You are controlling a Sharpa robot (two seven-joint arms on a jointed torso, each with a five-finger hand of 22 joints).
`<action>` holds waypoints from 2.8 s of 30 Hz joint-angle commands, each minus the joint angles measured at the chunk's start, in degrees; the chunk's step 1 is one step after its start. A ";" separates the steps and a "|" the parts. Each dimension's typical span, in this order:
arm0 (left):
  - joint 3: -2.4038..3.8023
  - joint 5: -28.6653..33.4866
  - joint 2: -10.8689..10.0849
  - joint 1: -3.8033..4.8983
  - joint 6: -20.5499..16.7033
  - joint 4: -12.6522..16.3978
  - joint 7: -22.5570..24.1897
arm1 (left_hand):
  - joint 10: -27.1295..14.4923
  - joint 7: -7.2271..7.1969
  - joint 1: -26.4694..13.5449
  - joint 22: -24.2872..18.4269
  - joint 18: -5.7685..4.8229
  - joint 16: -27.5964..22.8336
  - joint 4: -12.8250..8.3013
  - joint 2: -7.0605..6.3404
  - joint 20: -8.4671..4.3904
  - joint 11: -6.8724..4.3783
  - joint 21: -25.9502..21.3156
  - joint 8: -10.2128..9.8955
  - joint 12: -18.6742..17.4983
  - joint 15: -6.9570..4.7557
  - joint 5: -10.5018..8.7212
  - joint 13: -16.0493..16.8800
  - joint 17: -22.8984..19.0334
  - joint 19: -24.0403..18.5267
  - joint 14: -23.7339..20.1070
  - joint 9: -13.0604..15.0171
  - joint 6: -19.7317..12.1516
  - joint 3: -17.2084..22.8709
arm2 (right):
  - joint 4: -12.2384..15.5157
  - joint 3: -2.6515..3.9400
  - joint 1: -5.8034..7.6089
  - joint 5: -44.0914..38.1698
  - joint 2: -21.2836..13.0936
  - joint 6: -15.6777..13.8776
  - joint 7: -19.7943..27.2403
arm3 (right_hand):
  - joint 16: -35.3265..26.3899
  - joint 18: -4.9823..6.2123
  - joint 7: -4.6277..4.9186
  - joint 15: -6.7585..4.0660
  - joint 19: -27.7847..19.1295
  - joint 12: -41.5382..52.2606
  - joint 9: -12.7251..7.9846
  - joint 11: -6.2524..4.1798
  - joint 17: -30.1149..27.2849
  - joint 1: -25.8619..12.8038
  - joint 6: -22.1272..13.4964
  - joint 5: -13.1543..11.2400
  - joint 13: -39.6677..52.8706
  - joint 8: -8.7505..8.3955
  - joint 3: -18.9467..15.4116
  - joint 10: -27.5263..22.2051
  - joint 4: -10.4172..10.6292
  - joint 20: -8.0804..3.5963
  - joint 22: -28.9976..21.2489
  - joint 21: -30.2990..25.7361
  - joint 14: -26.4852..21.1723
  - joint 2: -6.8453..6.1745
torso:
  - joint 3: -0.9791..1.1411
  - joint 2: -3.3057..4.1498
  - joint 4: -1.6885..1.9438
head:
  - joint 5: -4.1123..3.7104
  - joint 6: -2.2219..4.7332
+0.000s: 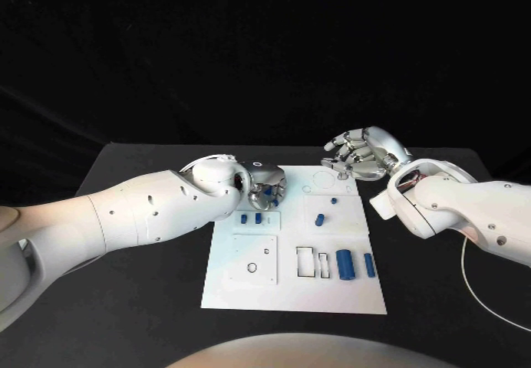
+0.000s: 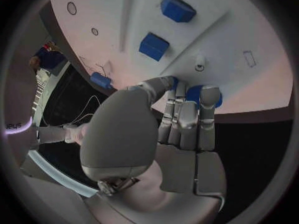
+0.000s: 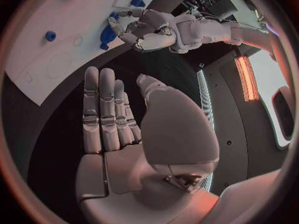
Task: Assemble the parts on the task board
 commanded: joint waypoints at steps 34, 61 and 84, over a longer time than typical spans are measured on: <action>3.99 4.20 -10.36 -0.26 0.20 8.19 -1.11 | 1.09 -0.09 -1.95 0.62 -1.20 0.16 -0.47 -0.67 -0.03 0.00 0.74 -0.84 -1.83 -0.10 -0.46 -0.03 -0.52 0.84 0.69 0.20 0.63 -0.20 | -1.32 0.00 -0.12 1.13 0.17 -0.72 1.30 | -1.94 0.63 0.21 0.39 0.48 -0.38 0.07 0.11 0.44 -0.64 -0.39 -0.22 -1.39 0.72 0.74 -0.97 -0.07 0.19 -1.28 -1.34 0.03 0.11 | -0.10 -0.33 0.31 | 0.45 0.52; 2.98 5.47 -8.93 -1.14 2.54 5.69 -0.31 | 1.18 -0.15 -1.92 0.25 -1.12 0.02 -0.58 -0.64 -0.04 -0.04 0.53 -0.96 -2.03 -0.13 -0.50 -0.03 -0.96 0.59 0.54 0.21 0.64 -0.15 | -1.32 0.00 -0.25 1.27 0.06 -0.98 1.79 | -2.11 0.64 0.22 0.39 0.52 -0.40 0.07 0.12 0.50 -0.60 -0.40 -0.22 -1.54 0.77 0.82 -0.97 -0.09 0.20 -1.41 -1.44 0.06 0.12 | 0.01 -0.32 0.26 | 0.81 0.32; 2.82 6.00 -8.31 -1.22 3.99 4.83 -0.51 | 1.52 -0.18 -1.95 0.28 -1.13 -0.04 -0.68 -0.48 -0.06 -0.10 0.51 -1.01 -2.19 -0.16 -0.60 0.05 -1.06 0.55 0.48 0.28 0.85 -0.14 | -1.24 0.00 -0.25 1.27 0.09 -0.98 1.76 | -2.28 0.64 0.24 0.41 0.55 -0.42 0.06 0.14 0.55 -0.63 -0.44 -0.23 -1.68 0.81 0.85 -1.00 -0.07 0.22 -1.53 -1.54 0.07 0.10 | 0.03 -0.38 0.27 | 0.62 0.05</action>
